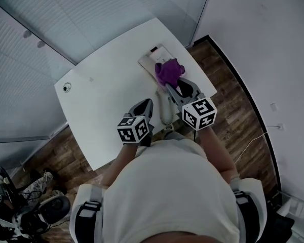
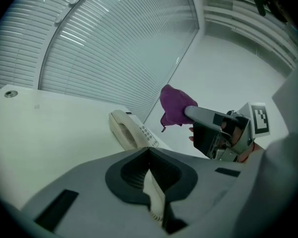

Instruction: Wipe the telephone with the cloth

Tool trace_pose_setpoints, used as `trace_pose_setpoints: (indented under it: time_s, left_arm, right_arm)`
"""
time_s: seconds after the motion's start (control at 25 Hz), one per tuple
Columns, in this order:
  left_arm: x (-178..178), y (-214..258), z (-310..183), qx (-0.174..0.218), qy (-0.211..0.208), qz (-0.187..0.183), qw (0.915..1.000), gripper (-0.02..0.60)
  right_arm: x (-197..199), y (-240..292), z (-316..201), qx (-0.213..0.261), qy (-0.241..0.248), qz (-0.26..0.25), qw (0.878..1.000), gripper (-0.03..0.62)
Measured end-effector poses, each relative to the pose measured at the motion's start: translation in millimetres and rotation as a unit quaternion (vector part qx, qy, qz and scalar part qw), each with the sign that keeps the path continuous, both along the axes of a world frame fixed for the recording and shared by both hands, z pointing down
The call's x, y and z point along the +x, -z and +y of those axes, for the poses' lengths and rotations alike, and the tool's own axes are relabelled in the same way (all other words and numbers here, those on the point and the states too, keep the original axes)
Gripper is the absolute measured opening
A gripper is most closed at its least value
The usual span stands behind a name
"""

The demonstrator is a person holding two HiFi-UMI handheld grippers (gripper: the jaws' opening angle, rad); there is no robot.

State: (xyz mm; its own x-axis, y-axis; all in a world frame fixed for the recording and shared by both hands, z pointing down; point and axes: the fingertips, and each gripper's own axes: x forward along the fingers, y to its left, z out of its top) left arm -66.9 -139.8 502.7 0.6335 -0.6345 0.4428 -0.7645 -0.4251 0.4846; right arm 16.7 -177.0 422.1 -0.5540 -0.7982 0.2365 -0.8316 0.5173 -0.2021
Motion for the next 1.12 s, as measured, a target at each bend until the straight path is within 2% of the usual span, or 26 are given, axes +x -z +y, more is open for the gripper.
trace_pose_setpoints:
  time_s: [0.4,0.68,1.12]
  left_arm:
    - [10,3,-39,0.0,0.05,-0.003,0.9988,0.021]
    - [11,-2,-56,0.002,0.094,-0.002,0.9955,0.02]
    - [-6,-16,-58,-0.01,0.156,-0.008,0.9877,0.021]
  right_arm:
    - [-22,3,-74,0.017,0.085,0.027,0.996,0.126]
    - [-37,-17,-108,0.011,0.136,0.053,0.989,0.126]
    - [-59,-58,-148,-0.014,0.165,0.07,0.984,0.127]
